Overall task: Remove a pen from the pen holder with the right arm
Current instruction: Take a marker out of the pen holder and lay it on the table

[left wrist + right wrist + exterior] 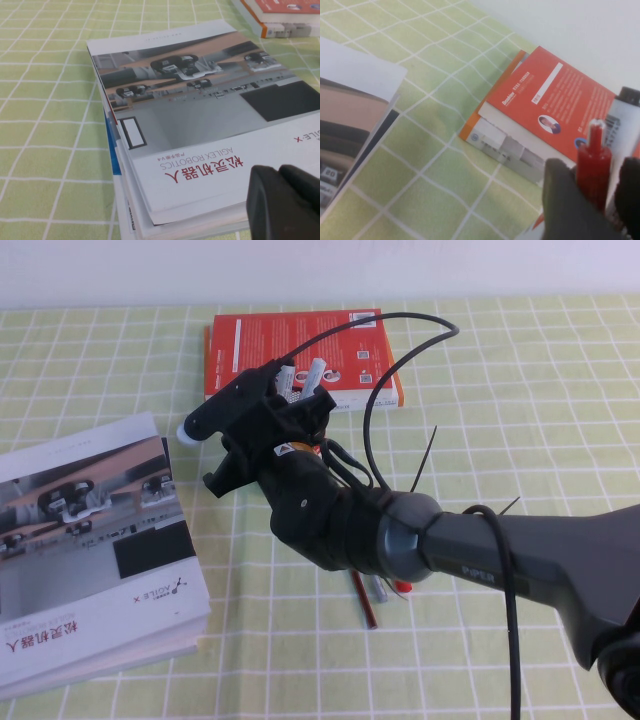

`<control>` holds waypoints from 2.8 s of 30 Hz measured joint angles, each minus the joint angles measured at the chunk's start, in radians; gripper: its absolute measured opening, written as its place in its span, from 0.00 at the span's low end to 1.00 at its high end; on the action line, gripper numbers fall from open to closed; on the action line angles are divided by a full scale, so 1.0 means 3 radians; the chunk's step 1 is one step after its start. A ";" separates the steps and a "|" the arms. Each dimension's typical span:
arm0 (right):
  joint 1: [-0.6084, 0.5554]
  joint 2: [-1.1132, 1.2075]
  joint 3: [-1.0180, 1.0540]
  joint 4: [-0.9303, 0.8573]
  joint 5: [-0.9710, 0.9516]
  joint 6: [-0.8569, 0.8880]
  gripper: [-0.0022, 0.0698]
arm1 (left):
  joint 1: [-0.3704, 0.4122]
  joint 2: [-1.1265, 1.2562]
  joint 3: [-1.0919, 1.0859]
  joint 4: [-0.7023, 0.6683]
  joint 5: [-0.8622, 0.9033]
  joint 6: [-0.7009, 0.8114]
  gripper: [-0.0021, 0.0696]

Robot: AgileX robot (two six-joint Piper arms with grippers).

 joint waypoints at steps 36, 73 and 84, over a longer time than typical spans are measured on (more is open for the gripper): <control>0.0013 -0.0217 -0.0002 0.0218 0.0036 -0.0218 0.13 | 0.0000 0.0000 0.0000 0.0000 0.0000 0.0000 0.02; 0.0098 -0.2688 0.1045 0.2004 0.0602 -0.1766 0.12 | 0.0000 0.0000 0.0000 0.0000 0.0000 0.0000 0.02; 0.0098 -0.2915 0.1511 0.2004 0.0541 -0.1959 0.12 | 0.0000 0.0000 0.0000 0.0000 0.0000 0.0000 0.02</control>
